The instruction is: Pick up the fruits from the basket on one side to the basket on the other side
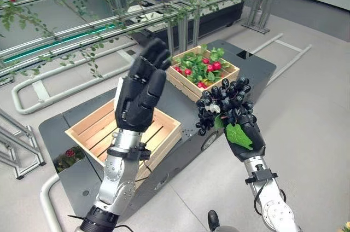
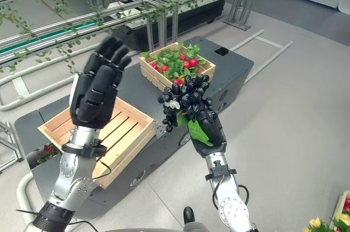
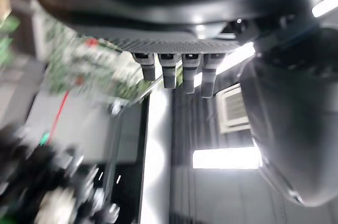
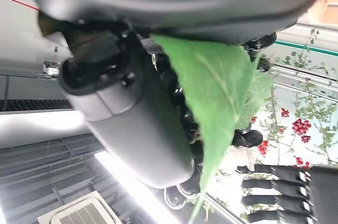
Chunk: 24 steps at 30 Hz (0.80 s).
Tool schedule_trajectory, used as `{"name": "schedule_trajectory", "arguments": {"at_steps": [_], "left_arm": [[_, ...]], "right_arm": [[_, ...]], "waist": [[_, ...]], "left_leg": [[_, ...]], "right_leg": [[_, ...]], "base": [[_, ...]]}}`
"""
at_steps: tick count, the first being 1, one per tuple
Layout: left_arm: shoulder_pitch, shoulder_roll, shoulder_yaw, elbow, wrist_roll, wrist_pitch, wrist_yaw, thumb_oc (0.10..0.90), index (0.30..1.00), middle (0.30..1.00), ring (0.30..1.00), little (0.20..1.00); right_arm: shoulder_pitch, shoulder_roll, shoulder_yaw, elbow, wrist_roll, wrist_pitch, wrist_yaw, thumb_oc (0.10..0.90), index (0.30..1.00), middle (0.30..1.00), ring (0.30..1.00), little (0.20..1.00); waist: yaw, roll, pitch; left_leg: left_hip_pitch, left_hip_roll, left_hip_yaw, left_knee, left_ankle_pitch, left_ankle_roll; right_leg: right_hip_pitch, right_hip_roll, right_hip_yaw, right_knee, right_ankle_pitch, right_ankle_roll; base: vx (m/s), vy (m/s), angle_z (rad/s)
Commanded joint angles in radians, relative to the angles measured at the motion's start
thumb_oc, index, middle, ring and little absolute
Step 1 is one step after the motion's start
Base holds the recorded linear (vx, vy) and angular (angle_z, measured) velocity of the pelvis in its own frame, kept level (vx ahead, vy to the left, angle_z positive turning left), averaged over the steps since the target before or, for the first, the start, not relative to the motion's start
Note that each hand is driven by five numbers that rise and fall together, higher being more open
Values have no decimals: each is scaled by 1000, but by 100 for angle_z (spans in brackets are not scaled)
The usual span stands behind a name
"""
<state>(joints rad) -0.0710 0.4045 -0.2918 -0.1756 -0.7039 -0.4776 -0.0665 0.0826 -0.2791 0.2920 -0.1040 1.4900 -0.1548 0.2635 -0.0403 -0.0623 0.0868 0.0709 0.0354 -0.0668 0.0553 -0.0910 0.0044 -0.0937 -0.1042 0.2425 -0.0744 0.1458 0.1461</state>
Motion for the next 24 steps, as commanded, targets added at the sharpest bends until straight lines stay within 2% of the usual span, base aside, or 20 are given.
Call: {"name": "schedule_trajectory", "arguments": {"at_steps": [1,4,8,10,13,14,16,18,20,22,24], "left_arm": [[-91,13,34,-27,-45,-27,-70,800,900,900,900,900],[-118,5,6,20,-86,-16,-112,800,900,900,900,900],[-122,-10,-9,47,-99,-5,-158,800,900,900,900,900],[-119,-10,-13,44,-86,10,-166,800,900,900,900,900],[-117,-1,-9,52,-101,23,-172,800,900,900,900,900],[-120,-1,-10,55,-101,26,-169,800,900,900,900,900],[-116,-1,-18,49,-99,33,-168,800,900,900,900,900],[-111,2,-20,40,-87,33,-158,800,900,900,900,900],[-102,7,-15,25,-75,37,-140,800,900,900,900,900],[-92,15,-1,18,-71,37,-135,800,900,900,900,900],[-88,23,8,15,-81,36,-135,800,900,900,900,900]], "right_arm": [[-156,-4,-39,-57,6,-39,142,400,300,300,300,300],[-168,25,-36,-38,-17,-64,139,400,300,300,300,300],[-163,35,-70,-28,-9,-36,149,400,300,300,300,300],[-170,39,-83,-27,-12,-10,155,400,300,300,300,300],[-185,27,-84,-18,3,11,156,400,300,300,300,300],[-190,20,-78,-18,6,12,150,400,300,300,300,300],[-192,18,-64,-18,-3,10,152,400,300,300,300,300],[-189,18,-59,-13,-10,18,164,400,300,300,300,300],[-183,23,-48,-4,-35,31,183,400,300,300,300,300],[-178,22,-35,8,-47,50,210,400,300,300,300,300],[-169,15,-29,15,-76,67,211,400,300,300,300,300]], "waist": [[4,25,31],[-11,33,36],[-26,41,51],[-26,44,58],[-16,51,58],[-12,57,57],[-1,77,56],[13,82,54],[41,77,51],[67,64,37],[88,46,17]], "left_leg": [[-47,-46,-31,95,-16,-17],[-32,-72,14,77,-29,4],[-10,-143,1,37,-48,28],[-2,-149,13,31,-56,32],[0,-147,41,0,-39,42],[2,-141,55,-15,-28,47],[-6,-122,74,-43,8,55],[-17,-113,90,-54,25,64],[-37,-105,115,-51,32,78],[-56,-97,142,-43,35,77],[-84,-90,157,-39,43,69]], "right_leg": [[125,41,-67,6,-57,-43],[90,12,-60,15,-27,-9],[-25,-27,-45,-13,61,40],[-54,-32,-67,4,76,36],[-64,-29,-125,98,49,26],[-64,-22,-141,140,27,19],[-56,-4,-193,258,-57,-6],[-48,-7,-237,349,-91,-16],[-24,-25,-306,423,-132,-21],[15,-41,-358,437,-159,-21],[88,-45,-380,368,-199,-17]], "base": [[-185,349,-126],[-189,356,-109],[-218,296,-68],[-222,219,-48],[-187,114,-52],[-171,63,-56],[-179,41,-57],[-147,-6,-40],[-133,-69,-35],[-101,-150,-59],[-95,-231,-72]]}}
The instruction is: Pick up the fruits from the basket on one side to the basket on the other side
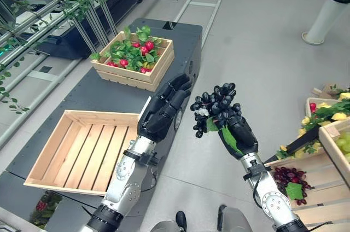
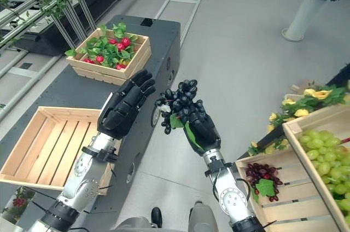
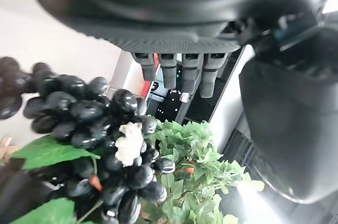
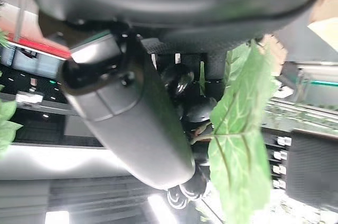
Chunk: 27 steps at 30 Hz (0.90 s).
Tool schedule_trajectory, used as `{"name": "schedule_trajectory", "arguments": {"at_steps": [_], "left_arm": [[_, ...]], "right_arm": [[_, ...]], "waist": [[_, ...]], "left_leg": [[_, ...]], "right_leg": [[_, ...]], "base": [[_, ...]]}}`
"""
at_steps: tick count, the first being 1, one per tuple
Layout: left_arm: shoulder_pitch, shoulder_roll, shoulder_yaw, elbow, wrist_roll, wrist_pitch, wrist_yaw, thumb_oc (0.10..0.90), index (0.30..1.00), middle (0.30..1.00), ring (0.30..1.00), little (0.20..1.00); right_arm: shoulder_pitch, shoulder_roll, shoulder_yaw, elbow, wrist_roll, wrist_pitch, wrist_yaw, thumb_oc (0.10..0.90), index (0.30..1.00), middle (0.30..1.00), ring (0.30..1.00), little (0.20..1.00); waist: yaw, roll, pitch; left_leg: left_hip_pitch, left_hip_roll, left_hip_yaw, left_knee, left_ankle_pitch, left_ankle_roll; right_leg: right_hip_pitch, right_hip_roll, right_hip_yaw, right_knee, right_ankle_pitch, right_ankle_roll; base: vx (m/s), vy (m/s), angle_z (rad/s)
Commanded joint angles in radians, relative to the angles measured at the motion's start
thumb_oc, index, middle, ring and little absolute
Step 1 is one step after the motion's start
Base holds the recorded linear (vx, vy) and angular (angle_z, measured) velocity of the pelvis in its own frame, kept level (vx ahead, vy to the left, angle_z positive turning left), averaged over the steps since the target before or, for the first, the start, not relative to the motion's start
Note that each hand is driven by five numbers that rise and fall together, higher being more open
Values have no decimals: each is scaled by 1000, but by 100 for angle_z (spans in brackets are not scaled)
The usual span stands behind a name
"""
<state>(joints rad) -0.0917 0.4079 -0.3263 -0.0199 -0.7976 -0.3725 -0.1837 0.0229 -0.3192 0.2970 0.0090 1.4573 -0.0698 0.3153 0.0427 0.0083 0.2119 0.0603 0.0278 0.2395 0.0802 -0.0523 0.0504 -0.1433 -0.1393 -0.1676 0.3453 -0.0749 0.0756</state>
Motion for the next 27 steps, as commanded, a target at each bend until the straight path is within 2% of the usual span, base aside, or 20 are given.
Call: {"name": "schedule_trajectory", "arguments": {"at_steps": [1,4,9,14,17,21,27], "left_arm": [[-66,17,41,-142,8,-72,-18,800,900,900,900,900],[-67,0,36,-141,-12,-81,-8,800,900,900,900,900],[-74,-34,35,-115,-37,-81,-4,800,900,900,900,900],[-55,-63,38,-101,-58,-89,-18,800,900,900,900,900],[-37,-65,38,-100,-88,-101,-14,800,900,900,900,900],[11,-57,69,-131,-91,-119,16,800,900,900,900,900],[12,-62,76,-134,-89,-120,32,800,900,900,900,900]], "right_arm": [[-105,51,-35,-95,-47,-10,171,400,300,300,300,300],[-114,52,-29,-72,-70,12,199,400,300,300,300,300],[-146,34,-28,-61,-77,80,223,400,300,300,300,300],[-128,18,-20,-69,-96,143,257,400,300,300,300,300],[-109,2,-14,-85,-99,171,270,400,300,300,300,300],[-108,-5,6,-88,-89,233,262,400,300,300,300,300],[-79,-24,7,-77,-98,275,265,400,300,300,300,300]], "waist": [[13,-35,-121],[20,-59,-139],[12,-76,-141],[-1,-81,-145],[0,-88,-149],[25,-93,-161],[5,-94,-163]], "left_leg": [[-84,-80,-151,-61,10,17],[-119,-62,-128,-57,24,-22],[-128,-29,-123,-68,43,-54],[-131,6,-131,-106,84,-78],[-152,15,-182,-81,90,-91],[-147,16,-338,-68,96,-100],[-154,35,-340,55,61,-115]], "right_leg": [[173,-10,22,-139,10,48],[220,18,38,-344,51,46],[232,54,52,-428,82,19],[218,97,59,-433,77,-10],[206,110,74,-433,81,-23],[199,117,134,-433,90,-29],[191,91,165,-433,109,-27]], "base": [[-111,-289,-112],[-157,-321,-102],[-112,-268,-51],[-90,-239,-7],[-98,-190,-1],[-37,-42,-31],[-65,141,-58]]}}
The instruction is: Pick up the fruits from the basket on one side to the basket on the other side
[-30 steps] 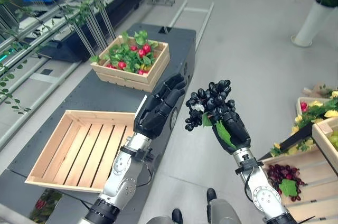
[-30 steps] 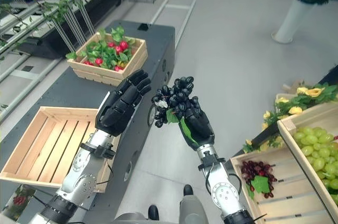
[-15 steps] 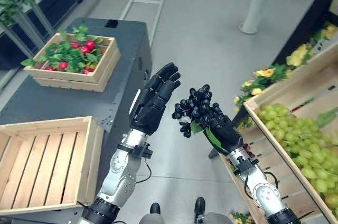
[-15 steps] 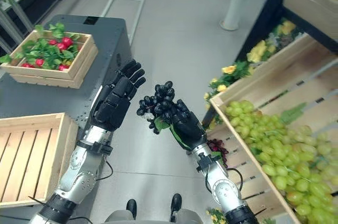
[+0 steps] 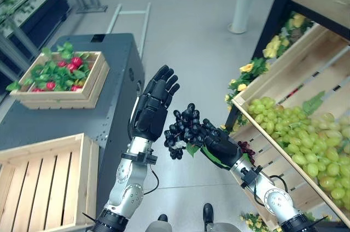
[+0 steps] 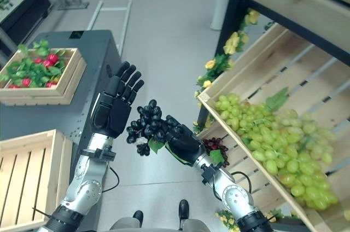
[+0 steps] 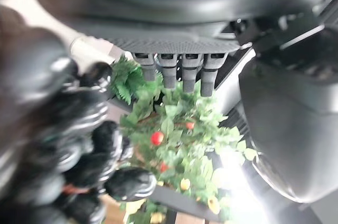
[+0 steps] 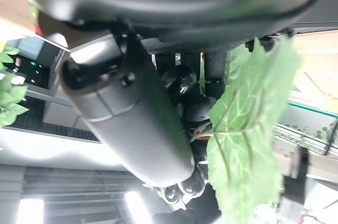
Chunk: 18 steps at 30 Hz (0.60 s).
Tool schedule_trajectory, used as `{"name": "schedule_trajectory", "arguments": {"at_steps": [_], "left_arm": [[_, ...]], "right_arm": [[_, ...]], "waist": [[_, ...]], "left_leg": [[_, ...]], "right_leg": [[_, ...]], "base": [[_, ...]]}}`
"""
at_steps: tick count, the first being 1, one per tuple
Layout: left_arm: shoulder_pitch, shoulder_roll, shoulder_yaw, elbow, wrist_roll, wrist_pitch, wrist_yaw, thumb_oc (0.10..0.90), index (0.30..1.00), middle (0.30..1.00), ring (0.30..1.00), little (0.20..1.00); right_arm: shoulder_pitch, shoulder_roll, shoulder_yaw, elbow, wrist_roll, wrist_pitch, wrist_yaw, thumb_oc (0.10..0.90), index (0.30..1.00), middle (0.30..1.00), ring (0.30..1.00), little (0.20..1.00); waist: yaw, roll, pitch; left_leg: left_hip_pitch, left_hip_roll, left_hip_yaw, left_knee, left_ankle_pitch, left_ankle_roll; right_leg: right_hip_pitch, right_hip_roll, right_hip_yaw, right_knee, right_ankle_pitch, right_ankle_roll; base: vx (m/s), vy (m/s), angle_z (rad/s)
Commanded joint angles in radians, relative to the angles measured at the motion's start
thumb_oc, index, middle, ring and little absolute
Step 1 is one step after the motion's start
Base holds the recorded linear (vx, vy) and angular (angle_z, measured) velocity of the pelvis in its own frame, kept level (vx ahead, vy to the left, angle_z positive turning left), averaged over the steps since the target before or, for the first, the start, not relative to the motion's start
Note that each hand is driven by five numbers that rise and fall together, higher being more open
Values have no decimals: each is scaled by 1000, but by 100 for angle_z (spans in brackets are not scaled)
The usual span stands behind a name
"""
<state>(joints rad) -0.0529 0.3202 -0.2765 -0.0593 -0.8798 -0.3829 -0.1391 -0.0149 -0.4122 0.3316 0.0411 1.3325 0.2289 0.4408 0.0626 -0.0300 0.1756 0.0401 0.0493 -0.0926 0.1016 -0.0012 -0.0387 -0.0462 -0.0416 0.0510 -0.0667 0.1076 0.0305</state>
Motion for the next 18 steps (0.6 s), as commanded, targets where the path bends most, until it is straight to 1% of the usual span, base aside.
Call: {"name": "schedule_trajectory", "arguments": {"at_steps": [1,3,5,7,9,10,11,12,13,14,15,16,17,18], "left_arm": [[-33,26,24,-88,-4,-109,-19,800,900,900,900,900],[-42,31,19,-83,-2,-108,-16,800,900,900,900,900],[-49,34,20,-80,-11,-99,-18,800,900,900,900,900],[-56,38,27,-78,-22,-88,-35,800,900,900,900,900],[-62,42,36,-81,-24,-77,-43,800,900,900,900,900],[-63,45,38,-91,-24,-71,-59,800,900,900,900,900],[-64,43,37,-93,-16,-67,-64,800,900,900,900,900],[-64,43,34,-97,-14,-61,-67,800,900,900,900,900],[-64,45,31,-97,-14,-63,-65,800,900,900,900,900],[-61,48,30,-103,-16,-51,-62,800,900,900,900,900],[-62,50,34,-103,-22,-42,-63,800,900,900,900,900],[-61,56,39,-99,-31,-40,-63,800,900,900,900,900],[-61,56,40,-98,-32,-40,-64,800,900,900,900,900],[-60,59,46,-96,-43,-39,-70,800,900,900,900,900]], "right_arm": [[-33,71,-30,-96,20,-24,138,400,300,300,300,300],[-32,72,-35,-81,6,-25,125,400,300,300,300,300],[-29,70,-42,-71,15,-23,120,400,300,300,300,300],[-28,74,-55,-53,21,-35,118,400,300,300,300,300],[-29,93,-53,-47,18,-49,112,400,300,300,300,300],[-26,105,-55,-59,12,-55,109,400,300,300,300,300],[-22,108,-51,-65,8,-64,106,400,300,300,300,300],[-19,110,-48,-68,15,-70,105,400,300,300,300,300],[-18,112,-49,-68,19,-72,105,400,300,300,300,300],[-12,122,-51,-68,23,-77,101,400,300,300,300,300],[-12,122,-53,-74,29,-78,96,400,300,300,300,300],[-17,120,-57,-75,36,-73,95,400,300,300,300,300],[-18,119,-57,-76,36,-73,94,400,300,300,300,300],[-17,113,-56,-82,35,-75,86,400,300,300,300,300]], "waist": [[-23,-47,-129],[-33,-28,-136],[-40,-20,-138],[-48,-13,-132],[-54,-12,-103],[-59,-16,-77],[-61,-19,-64],[-62,-21,-57],[-62,-21,-55],[-62,-23,-50],[-62,-22,-47],[-58,-17,-46],[-57,-16,-45],[-54,-3,-47]], "left_leg": [[-110,20,-3,-6,9,-22],[-70,14,1,-70,8,-14],[-51,8,12,-90,1,-10],[-32,-15,34,-94,-21,0],[-30,-46,49,-63,-52,13],[-26,-74,65,-41,-75,33],[-23,-89,75,-30,-88,43],[-21,-103,80,-27,-96,50],[-19,-109,84,-26,-100,54],[-12,-123,98,-24,-114,64],[-6,-122,110,-32,-115,68],[-3,-117,122,-47,-105,74],[-2,-115,123,-50,-103,75],[-3,-106,135,-73,-81,82]], "right_leg": [[92,-11,-55,-21,-74,22],[81,-20,-45,-21,-71,36],[73,-32,-38,-21,-66,49],[59,-67,-30,-21,-46,80],[42,-108,-12,-16,-7,113],[24,-141,0,-10,30,139],[11,-164,1,-14,59,152],[1,-181,4,-19,83,158],[-10,-191,3,-21,92,162],[-32,-209,-2,-21,110,165],[-29,-213,-23,-12,111,163],[-38,-205,-51,41,87,156],[-39,-202,-55,55,80,154],[-43,-178,-79,136,26,141]], "base": [[-46,302,-7],[-62,373,3],[-66,348,-7],[-115,459,-12],[-157,510,-10],[-158,494,-22],[-157,454,-33],[-99,267,-36],[-121,281,-43],[-123,245,-42],[-176,265,-51],[-122,136,-46],[-170,134,-48],[-128,91,-41]]}}
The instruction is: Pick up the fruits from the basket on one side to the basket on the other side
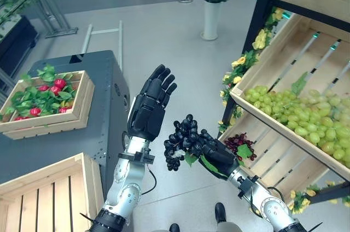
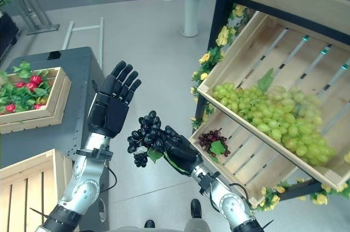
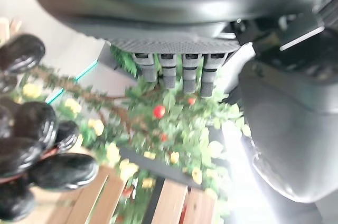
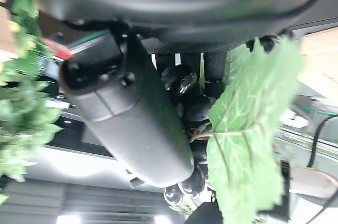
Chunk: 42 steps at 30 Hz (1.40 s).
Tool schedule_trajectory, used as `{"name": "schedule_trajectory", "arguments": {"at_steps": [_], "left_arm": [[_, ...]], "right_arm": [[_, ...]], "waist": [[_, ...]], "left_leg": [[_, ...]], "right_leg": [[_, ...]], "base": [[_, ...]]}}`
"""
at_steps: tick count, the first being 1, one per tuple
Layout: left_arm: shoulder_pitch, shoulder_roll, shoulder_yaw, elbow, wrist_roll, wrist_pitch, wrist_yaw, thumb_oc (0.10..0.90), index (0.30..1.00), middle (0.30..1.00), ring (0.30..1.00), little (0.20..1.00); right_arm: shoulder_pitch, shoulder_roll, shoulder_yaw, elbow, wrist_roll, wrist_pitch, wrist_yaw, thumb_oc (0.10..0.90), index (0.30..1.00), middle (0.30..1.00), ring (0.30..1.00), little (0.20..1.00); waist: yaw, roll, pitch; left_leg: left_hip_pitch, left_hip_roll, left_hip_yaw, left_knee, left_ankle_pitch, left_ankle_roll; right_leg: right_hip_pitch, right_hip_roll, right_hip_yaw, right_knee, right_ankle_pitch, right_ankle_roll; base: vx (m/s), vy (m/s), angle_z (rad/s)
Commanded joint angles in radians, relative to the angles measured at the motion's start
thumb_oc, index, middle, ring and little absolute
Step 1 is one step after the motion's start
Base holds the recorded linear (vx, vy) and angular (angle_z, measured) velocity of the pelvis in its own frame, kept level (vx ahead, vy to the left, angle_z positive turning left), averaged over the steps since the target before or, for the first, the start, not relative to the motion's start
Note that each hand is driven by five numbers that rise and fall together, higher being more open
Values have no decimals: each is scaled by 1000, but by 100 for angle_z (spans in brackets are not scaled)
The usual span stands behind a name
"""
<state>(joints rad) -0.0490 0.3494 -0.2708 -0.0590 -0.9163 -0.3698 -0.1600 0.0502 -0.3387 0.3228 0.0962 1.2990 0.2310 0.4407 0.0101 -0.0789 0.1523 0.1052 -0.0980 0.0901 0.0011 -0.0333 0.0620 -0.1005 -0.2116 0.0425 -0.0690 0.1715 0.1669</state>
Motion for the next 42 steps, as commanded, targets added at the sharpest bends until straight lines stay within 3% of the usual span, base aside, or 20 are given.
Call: {"name": "schedule_trajectory", "arguments": {"at_steps": [1,2,5,7,9,12,13,15,19,23,25,29,31,34,37,38,42], "left_arm": [[-62,31,41,-97,-7,-53,-48,800,900,900,900,900],[-57,36,39,-108,-9,-52,-34,800,900,900,900,900],[-51,37,37,-125,3,-48,-10,800,900,900,900,900],[-50,36,35,-127,5,-45,-6,800,900,900,900,900],[-46,30,29,-124,17,-45,1,800,900,900,900,900],[-45,21,25,-113,32,-61,3,800,900,900,900,900],[-49,19,21,-100,35,-84,12,800,900,900,900,900],[-58,19,22,-87,38,-104,18,800,900,900,900,900],[-85,42,49,-74,41,-134,40,800,900,900,900,900],[-89,46,77,-71,76,-163,82,800,900,900,900,900],[-103,49,87,-75,73,-167,80,800,900,900,900,900],[-120,43,98,-68,102,-163,52,800,900,900,900,900],[-165,51,73,-52,111,-187,85,800,900,900,900,900],[-187,60,79,-53,135,-176,107,800,900,900,900,900],[-202,72,77,-48,139,-189,130,800,900,900,900,900],[-228,73,81,-37,140,-202,140,800,900,900,900,900],[-270,68,72,-33,160,-215,187,800,900,900,900,900]], "right_arm": [[-82,37,-46,-137,70,-78,85,400,300,300,300,300],[-84,34,-44,-133,75,-85,84,400,300,300,300,300],[-78,40,-33,-135,64,-99,91,400,300,300,300,300],[-66,48,-33,-133,49,-106,101,400,300,300,300,300],[-54,63,-33,-133,33,-111,102,400,300,300,300,300],[-62,74,-28,-109,18,-124,100,400,300,300,300,300],[-82,74,-23,-94,19,-127,88,400,300,300,300,300],[-101,72,-21,-81,15,-127,86,400,300,300,300,300],[-148,43,-39,-51,12,-124,122,400,300,300,300,300],[-163,0,-49,-93,24,-125,116,400,300,300,300,300],[-194,-8,-57,-90,33,-136,111,400,300,300,300,300],[-219,-16,-75,-72,13,-190,115,400,300,300,300,300],[-227,-35,-96,-46,-59,-247,133,400,300,300,300,300],[-240,-52,-108,-1,-104,-341,114,400,300,300,300,300],[-263,-56,-104,22,-97,-387,111,400,300,300,300,300],[-308,-51,-115,49,-111,-429,83,400,300,300,300,300],[-412,-56,-126,104,-140,-488,30,400,300,300,300,300]], "waist": [[-1,51,-24],[3,66,-25],[17,63,-26],[28,51,-30],[51,34,-44],[63,25,-47],[63,19,-43],[62,16,-36],[50,-3,-7],[41,-21,28],[51,-31,44],[42,-24,59],[27,12,94],[30,9,134],[38,9,161],[47,3,189],[58,9,246]], "left_leg": [[-70,45,-45,20,-40,-15],[-75,53,-42,5,-19,-5],[-97,51,-41,8,-13,11],[-117,48,-38,20,-12,12],[-134,55,-51,19,-3,-3],[-132,72,-47,2,-2,-26],[-127,92,-25,-9,-8,-38],[-125,113,-2,-14,-12,-46],[-159,199,12,19,3,-84],[-185,271,-16,-10,77,-129],[-222,272,-76,12,78,-135],[-249,328,-79,45,92,-162],[-276,308,-88,96,79,-166],[-331,282,-99,198,43,-170],[-365,270,-115,228,36,-169],[-404,260,-120,258,27,-168],[-492,251,-145,348,7,-178]], "right_leg": [[8,4,-80,181,-60,-3],[4,34,-105,282,-128,-24],[10,51,-135,383,-159,-39],[41,42,-157,374,-165,-40],[122,5,-196,233,-169,-43],[135,-52,-196,79,-84,-16],[118,-80,-184,22,-21,8],[104,-93,-179,1,5,18],[67,-31,-168,61,-73,15],[53,56,-181,79,-131,-38],[45,71,-175,72,-137,-53],[24,72,-189,115,-167,-70],[-35,41,-175,217,-183,-51],[-48,4,-168,242,-174,-28],[-66,0,-162,255,-170,-20],[-74,-2,-171,252,-168,-22],[-134,10,-180,312,-181,-42]], "base": [[-207,119,-55],[-161,57,-47],[-124,-31,-24],[-82,-136,-13],[-69,-267,-20],[-66,-245,-64],[-87,-304,-67],[-116,-377,-59],[-113,-469,-21],[-101,-424,15],[-148,-159,11],[-78,37,12],[-62,266,17],[-39,114,21],[-102,34,24],[-129,-12,11],[-159,-26,10]]}}
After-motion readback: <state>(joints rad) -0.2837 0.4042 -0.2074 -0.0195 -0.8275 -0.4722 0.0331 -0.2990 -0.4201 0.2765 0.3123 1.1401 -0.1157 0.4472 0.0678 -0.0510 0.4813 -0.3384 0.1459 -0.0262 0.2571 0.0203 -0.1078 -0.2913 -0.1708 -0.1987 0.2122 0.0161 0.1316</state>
